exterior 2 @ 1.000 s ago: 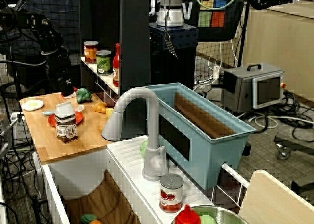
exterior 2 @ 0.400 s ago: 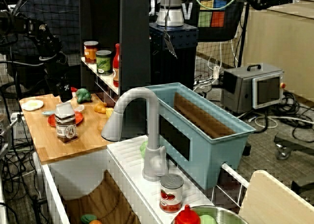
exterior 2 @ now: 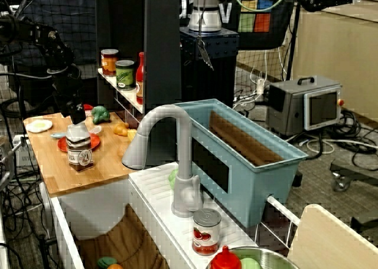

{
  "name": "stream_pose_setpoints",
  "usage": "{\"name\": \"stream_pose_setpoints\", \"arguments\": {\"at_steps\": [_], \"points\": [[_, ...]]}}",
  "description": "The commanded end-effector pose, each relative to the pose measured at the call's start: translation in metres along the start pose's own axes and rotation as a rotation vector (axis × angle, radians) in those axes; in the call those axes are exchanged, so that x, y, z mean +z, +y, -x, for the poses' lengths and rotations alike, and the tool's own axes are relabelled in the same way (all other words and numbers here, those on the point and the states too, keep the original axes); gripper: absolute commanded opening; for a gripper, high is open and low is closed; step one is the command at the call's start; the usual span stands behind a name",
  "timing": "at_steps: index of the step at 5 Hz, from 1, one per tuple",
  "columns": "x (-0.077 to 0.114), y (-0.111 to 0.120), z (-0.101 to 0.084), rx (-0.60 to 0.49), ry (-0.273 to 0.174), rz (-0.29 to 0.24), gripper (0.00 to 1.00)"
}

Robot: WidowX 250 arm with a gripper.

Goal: Lift milk box

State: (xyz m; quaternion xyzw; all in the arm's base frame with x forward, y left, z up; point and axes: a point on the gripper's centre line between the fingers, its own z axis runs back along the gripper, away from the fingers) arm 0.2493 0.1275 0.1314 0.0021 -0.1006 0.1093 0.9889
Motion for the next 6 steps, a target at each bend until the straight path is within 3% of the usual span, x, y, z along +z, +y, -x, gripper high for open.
{"name": "stream_pose_setpoints", "arguments": {"at_steps": [1, 3, 6], "points": [[0.001, 0.005, -0.001, 0.001, -0.03, -0.044, 1.0], [-0.012, 0.0, 0.004, 0.012, -0.035, -0.056, 1.0], [-0.028, 0.012, -0.004, 0.064, 0.054, -0.079, 1.0]]}}
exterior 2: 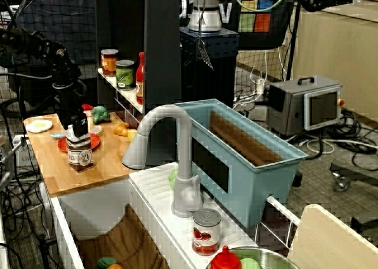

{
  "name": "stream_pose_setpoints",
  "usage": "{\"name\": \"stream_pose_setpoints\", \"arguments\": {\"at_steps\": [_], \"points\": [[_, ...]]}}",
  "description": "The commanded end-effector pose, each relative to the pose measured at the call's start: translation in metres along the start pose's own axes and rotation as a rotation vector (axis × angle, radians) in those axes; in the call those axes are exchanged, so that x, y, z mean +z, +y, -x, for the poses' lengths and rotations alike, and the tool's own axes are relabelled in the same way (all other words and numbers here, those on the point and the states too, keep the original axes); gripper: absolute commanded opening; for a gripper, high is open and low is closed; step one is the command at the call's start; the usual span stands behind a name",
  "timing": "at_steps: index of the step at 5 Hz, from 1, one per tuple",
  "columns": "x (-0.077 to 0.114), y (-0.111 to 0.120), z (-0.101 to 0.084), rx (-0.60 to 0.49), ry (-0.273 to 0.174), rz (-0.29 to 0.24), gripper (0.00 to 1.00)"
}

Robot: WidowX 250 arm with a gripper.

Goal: Lift milk box

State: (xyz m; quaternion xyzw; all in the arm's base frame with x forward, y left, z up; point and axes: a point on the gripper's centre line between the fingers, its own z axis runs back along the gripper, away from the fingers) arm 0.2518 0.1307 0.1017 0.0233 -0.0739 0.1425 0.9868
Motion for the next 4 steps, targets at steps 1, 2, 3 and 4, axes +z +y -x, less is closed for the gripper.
{"name": "stream_pose_setpoints", "arguments": {"at_steps": [1, 2, 3, 4], "points": [[-0.0051, 0.0174, -0.006, 0.001, 0.042, -0.036, 1.0], [-0.0033, 0.0228, -0.0098, 0.002, 0.052, -0.029, 1.0], [-0.0067, 0.0241, -0.0107, 0.005, 0.063, -0.038, 1.0], [-0.0077, 0.0215, -0.0076, -0.001, 0.054, -0.043, 1.0]]}}
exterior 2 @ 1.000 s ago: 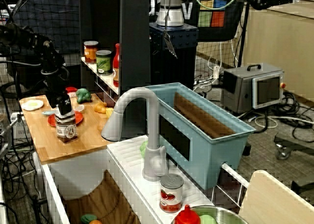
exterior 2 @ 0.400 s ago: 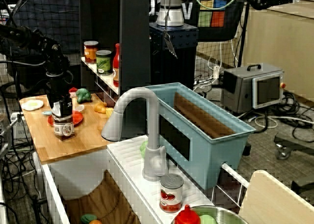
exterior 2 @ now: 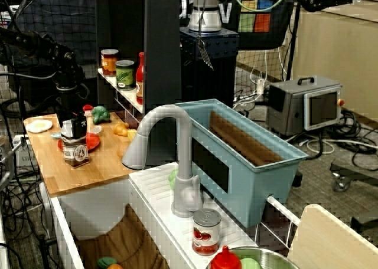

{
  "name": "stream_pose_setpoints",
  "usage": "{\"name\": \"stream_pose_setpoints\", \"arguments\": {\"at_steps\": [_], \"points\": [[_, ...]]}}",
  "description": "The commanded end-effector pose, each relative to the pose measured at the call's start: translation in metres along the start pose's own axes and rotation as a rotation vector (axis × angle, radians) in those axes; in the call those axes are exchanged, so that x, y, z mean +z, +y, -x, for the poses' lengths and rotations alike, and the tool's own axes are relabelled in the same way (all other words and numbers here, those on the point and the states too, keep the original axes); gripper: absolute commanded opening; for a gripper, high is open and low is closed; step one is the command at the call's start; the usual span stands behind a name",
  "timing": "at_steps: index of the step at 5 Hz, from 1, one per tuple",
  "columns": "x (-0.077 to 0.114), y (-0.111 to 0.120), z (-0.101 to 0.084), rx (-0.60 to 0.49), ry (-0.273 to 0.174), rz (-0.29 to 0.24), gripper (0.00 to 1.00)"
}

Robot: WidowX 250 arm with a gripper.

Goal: Lift milk box

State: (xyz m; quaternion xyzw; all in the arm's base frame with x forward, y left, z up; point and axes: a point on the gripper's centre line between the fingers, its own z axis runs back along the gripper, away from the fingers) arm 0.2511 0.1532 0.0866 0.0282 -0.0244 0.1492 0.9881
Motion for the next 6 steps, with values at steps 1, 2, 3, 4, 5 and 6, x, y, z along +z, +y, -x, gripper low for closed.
{"name": "stream_pose_setpoints", "arguments": {"at_steps": [1, 2, 3, 4, 5, 6], "points": [[0.008, -0.001, 0.0, -0.019, -0.05, -0.023, 1.0], [0.007, -0.001, 0.001, -0.014, -0.047, -0.026, 1.0], [0.008, -0.001, 0.002, -0.007, -0.056, -0.034, 0.0], [0.01, -0.002, 0.002, -0.016, -0.058, -0.034, 0.0], [0.012, -0.001, 0.001, -0.012, -0.058, -0.027, 0.0], [0.018, -0.001, 0.0, -0.009, -0.058, -0.017, 0.0]]}}
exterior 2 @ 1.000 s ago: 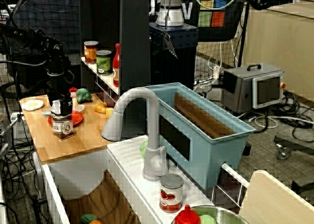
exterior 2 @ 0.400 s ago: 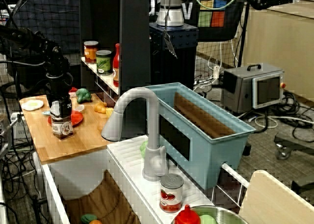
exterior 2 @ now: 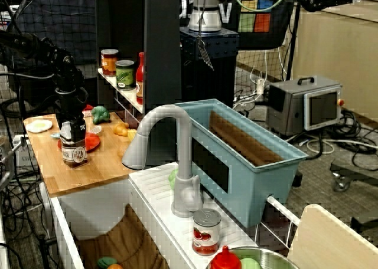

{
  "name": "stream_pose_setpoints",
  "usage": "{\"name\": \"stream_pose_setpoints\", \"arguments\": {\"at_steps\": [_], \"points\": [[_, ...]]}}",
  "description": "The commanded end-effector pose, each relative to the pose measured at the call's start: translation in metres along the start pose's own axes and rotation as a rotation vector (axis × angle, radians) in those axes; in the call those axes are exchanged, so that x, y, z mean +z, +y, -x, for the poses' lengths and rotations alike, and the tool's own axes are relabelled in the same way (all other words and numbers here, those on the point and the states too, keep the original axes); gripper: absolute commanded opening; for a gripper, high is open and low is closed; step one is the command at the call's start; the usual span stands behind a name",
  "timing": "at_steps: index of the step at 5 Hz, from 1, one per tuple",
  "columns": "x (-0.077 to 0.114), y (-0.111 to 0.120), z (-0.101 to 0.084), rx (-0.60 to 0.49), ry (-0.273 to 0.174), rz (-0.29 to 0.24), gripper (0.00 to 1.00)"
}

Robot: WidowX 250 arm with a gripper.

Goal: Lift milk box

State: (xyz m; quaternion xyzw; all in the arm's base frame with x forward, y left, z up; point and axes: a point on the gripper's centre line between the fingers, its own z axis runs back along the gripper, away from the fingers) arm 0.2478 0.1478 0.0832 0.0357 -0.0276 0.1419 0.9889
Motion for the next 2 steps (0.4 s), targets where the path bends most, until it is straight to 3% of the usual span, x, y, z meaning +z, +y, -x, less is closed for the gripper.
{"name": "stream_pose_setpoints", "arguments": {"at_steps": [1, 2], "points": [[0.04, 0.001, -0.01, 0.012, -0.059, 0.033, 0.0], [0.077, 0.001, -0.017, 0.027, -0.089, 0.104, 0.0]]}}
